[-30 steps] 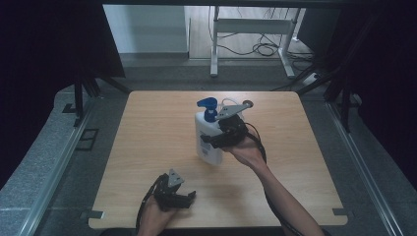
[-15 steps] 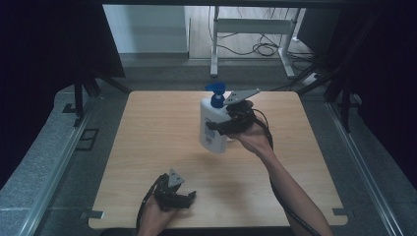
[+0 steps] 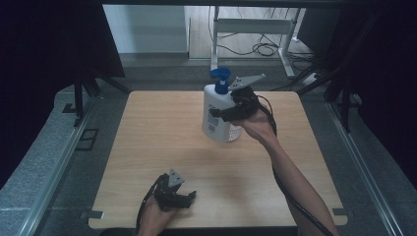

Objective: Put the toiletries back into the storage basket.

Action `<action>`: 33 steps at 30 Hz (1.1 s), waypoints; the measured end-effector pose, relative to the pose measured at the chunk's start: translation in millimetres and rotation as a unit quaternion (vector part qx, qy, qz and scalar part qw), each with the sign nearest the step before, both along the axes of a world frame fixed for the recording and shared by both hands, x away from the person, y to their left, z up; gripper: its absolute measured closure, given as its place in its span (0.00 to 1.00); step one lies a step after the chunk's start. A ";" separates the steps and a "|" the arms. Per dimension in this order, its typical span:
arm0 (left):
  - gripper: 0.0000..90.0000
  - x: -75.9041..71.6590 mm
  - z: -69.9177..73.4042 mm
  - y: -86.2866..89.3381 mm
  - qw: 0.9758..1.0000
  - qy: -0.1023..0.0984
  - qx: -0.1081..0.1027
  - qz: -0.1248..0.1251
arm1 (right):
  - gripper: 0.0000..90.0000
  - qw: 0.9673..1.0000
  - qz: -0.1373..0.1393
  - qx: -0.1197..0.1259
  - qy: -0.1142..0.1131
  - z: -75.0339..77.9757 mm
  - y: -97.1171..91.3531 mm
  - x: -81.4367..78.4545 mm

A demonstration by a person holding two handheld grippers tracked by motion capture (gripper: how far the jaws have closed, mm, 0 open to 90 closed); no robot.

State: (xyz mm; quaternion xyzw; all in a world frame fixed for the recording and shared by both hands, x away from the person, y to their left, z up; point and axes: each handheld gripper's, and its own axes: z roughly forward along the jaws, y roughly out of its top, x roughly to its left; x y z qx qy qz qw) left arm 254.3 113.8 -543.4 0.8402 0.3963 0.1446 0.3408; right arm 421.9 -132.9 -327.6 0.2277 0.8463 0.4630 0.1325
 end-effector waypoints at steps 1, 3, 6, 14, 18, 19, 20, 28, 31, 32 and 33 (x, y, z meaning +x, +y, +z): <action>0.13 0.0 0.0 0.0 1.000 0.000 0.000 0.000 | 0.41 1.000 -0.001 0.000 -0.001 1.2 -1.0 1.8; 0.13 0.0 0.0 0.0 1.000 0.000 0.000 0.000 | 0.41 1.000 -0.005 0.000 -0.003 3.1 -3.0 5.8; 0.13 0.1 0.0 0.0 1.000 0.000 0.000 0.000 | 0.41 1.000 -0.010 0.001 -0.005 5.4 -6.1 12.1; 0.13 0.1 -0.1 -0.1 1.000 -0.001 0.000 0.000 | 0.41 1.000 -0.025 0.000 -0.016 8.4 -13.1 28.5; 0.13 0.0 -0.1 -0.1 1.000 -0.001 0.001 0.001 | 0.41 0.999 -0.034 -0.004 -0.017 7.6 -15.8 36.1; 0.13 0.1 -0.1 -0.1 1.000 -0.001 0.001 0.000 | 0.41 0.999 -0.037 -0.006 -0.019 7.1 -16.5 38.1; 0.13 0.1 0.0 -0.1 1.000 -0.001 0.001 0.001 | 0.41 0.999 -0.040 -0.007 -0.018 6.7 -17.1 40.0; 0.13 0.1 -0.1 -0.2 1.000 -0.001 0.000 0.001 | 0.41 0.998 -0.060 -0.011 -0.021 0.9 -22.4 54.8; 0.13 0.1 -0.1 -0.2 1.000 -0.001 0.000 0.001 | 0.41 0.998 -0.063 -0.010 -0.020 -2.7 -24.2 58.6; 0.13 0.1 0.0 -0.1 1.000 -0.001 0.001 0.000 | 0.41 0.998 -0.062 -0.011 -0.021 -4.4 -24.8 59.7; 0.13 0.2 0.0 -0.1 1.000 -0.001 0.001 0.000 | 0.41 0.998 -0.062 -0.012 -0.020 -6.4 -24.9 60.7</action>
